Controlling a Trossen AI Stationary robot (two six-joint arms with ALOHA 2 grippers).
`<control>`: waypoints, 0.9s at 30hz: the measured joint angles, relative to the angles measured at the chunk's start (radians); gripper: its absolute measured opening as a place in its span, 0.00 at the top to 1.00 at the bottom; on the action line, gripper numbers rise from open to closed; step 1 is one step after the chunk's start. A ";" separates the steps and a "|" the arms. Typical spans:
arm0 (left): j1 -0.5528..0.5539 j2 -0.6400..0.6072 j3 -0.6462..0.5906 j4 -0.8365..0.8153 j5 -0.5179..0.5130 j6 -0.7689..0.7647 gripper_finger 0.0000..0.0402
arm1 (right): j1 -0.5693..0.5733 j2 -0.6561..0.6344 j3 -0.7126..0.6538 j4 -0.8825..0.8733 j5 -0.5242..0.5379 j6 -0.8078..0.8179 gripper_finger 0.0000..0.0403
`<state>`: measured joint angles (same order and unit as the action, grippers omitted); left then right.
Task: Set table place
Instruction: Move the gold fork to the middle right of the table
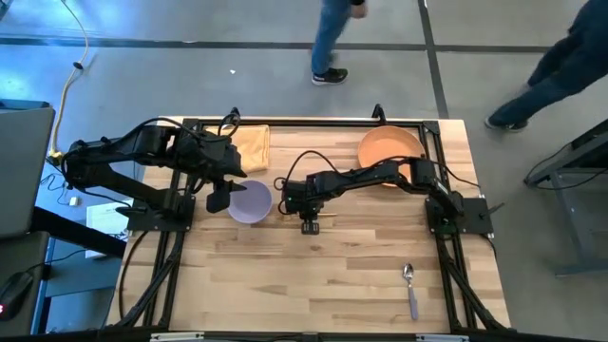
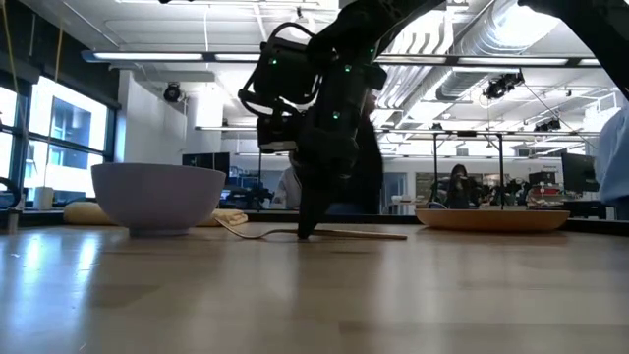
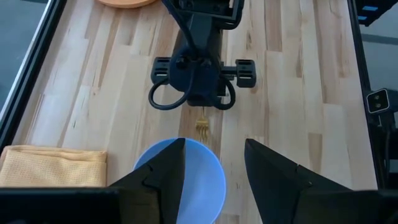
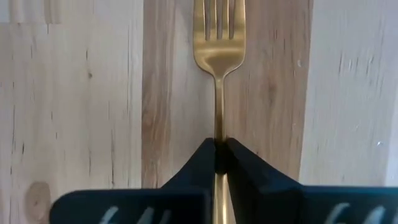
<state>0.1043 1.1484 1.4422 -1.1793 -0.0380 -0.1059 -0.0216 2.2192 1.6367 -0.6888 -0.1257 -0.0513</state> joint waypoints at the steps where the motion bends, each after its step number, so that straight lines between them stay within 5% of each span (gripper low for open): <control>1: 0.000 0.000 0.000 0.000 0.000 0.000 0.62 | 0.000 0.000 0.000 0.000 -0.001 0.000 0.99; 17: 0.000 0.000 0.000 -0.005 0.000 0.001 0.62 | 0.002 -0.063 -0.005 -0.052 0.046 0.153 1.00; 27: 0.000 0.000 0.000 -0.007 0.001 0.008 0.62 | -0.003 -0.192 -0.005 -0.252 0.134 0.353 1.00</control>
<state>0.1040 1.1488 1.4425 -1.1860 -0.0372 -0.0982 -0.0250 2.0276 1.6314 -0.9403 0.0081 0.3022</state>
